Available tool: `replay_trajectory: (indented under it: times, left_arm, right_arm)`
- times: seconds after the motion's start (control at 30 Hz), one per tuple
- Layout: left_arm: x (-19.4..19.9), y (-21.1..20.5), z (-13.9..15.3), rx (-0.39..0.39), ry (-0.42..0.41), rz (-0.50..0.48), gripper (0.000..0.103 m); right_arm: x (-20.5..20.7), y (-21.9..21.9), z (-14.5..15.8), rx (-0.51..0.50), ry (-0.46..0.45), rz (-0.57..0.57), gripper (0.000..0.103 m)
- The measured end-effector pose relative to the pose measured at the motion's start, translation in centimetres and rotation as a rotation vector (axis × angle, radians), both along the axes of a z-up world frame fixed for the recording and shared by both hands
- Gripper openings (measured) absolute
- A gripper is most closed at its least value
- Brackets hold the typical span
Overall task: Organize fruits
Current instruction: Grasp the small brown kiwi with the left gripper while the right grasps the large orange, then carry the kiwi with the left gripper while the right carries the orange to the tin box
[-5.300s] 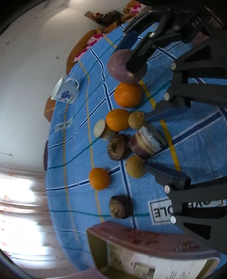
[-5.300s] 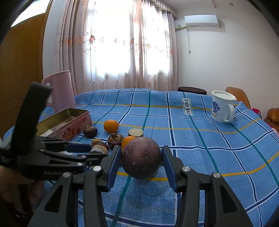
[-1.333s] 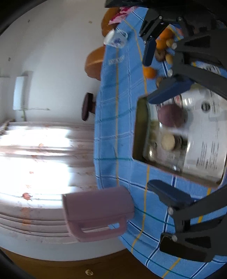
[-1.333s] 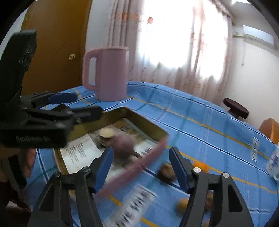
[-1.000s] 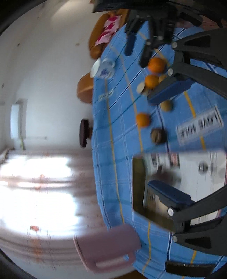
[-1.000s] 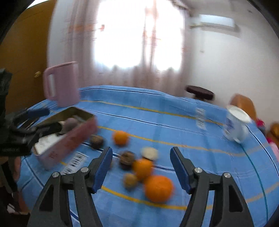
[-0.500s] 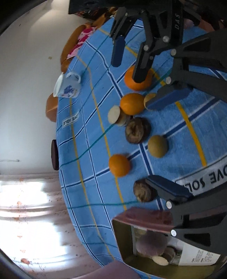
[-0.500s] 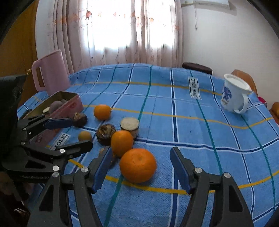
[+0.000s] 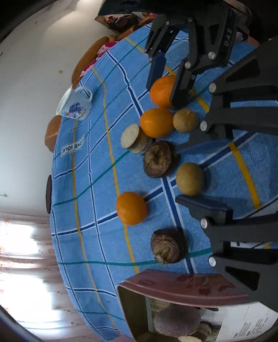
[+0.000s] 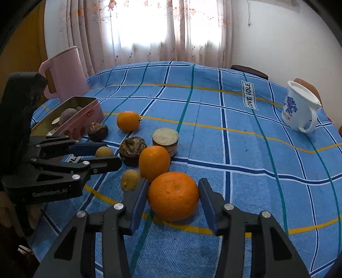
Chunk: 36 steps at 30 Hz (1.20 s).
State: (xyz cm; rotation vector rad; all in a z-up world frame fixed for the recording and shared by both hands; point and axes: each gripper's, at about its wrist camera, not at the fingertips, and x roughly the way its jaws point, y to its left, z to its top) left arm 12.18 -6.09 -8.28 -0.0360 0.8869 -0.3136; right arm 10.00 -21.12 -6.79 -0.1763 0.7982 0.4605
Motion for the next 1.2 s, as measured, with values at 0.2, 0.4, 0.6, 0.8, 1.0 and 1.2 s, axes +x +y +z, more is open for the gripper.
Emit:
replay_trajectory:
  times: [0.2, 0.4, 0.6, 0.8, 1.0, 1.2]
  left_arm:
    - [0.0, 0.1, 0.1, -0.007, -0.006, -0.003, 0.031]
    - [-0.9, 0.4, 0.9, -0.016, -0.059, -0.01, 0.031]
    - [-1.9, 0.4, 2.0, -0.012, -0.136, -0.007, 0.031]
    - [-2.7, 0.7, 2.7, -0.006, -0.197, 0.016, 0.031]
    - [-3.8, 0.6, 3.5, 0.008, -0.271, 0.037, 0.031]
    - [-4.6, 0.6, 4.0, 0.011, -0.319, 0.048, 0.031]
  right_arm:
    - [-0.2, -0.4, 0.2, 0.025, -0.006, -0.001, 0.05]
    - [-0.9, -0.5, 0.7, 0.039, -0.051, -0.005, 0.049]
    - [-1.3, -0.9, 1.2, 0.061, -0.088, -0.004, 0.049]
    - [-2.0, -1.0, 1.8, 0.076, -0.134, 0.005, 0.049]
    - [-2.9, -0.8, 2.2, 0.072, -0.185, 0.013, 0.049]
    - [-3.7, -0.8, 2.6, 0.07, -0.236, 0.02, 0.049]
